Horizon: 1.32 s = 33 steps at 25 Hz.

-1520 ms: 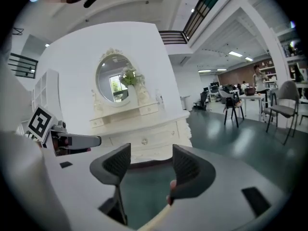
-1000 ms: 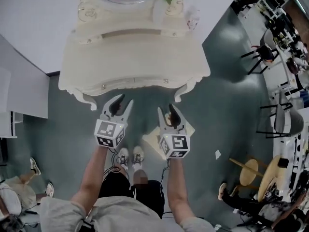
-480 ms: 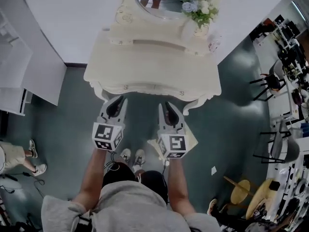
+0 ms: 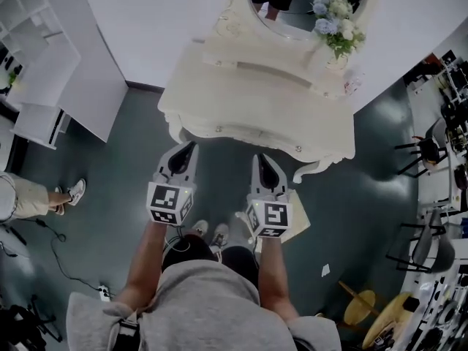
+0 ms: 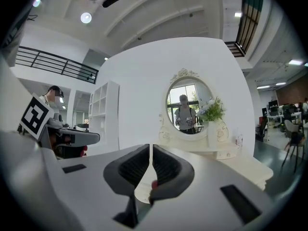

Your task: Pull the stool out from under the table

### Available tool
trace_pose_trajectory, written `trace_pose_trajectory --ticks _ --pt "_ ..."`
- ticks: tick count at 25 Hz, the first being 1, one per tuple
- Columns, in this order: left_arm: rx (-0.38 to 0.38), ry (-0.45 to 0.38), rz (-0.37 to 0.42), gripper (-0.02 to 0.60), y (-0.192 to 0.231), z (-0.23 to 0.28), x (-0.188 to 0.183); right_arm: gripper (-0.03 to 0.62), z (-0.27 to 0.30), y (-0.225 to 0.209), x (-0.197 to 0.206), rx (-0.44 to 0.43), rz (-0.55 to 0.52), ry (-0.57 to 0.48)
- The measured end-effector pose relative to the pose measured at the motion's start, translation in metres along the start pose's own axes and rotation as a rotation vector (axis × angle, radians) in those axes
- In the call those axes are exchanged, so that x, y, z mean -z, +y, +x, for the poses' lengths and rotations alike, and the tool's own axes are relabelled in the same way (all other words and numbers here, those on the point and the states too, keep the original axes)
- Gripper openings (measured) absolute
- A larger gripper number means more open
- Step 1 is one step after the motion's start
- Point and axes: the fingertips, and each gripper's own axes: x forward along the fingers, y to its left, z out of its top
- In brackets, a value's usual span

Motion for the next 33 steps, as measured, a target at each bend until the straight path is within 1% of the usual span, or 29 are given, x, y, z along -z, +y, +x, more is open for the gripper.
trace_pose_trajectory --ticks 5,17,33 --pt "0.004 -0.017 0.004 0.011 -0.001 -0.003 -0.007 0.029 -0.002 0.000 -0.005 0.011 -0.001 -0.013" --pt "0.029 -0.005 0.022 0.011 -0.016 0.003 -0.005 0.029 -0.008 -0.011 -0.012 0.022 -0.005 -0.026" --pt "0.039 -0.001 0.022 0.009 -0.017 0.007 -0.004 0.028 -0.009 -0.015 -0.011 0.030 0.000 -0.030"
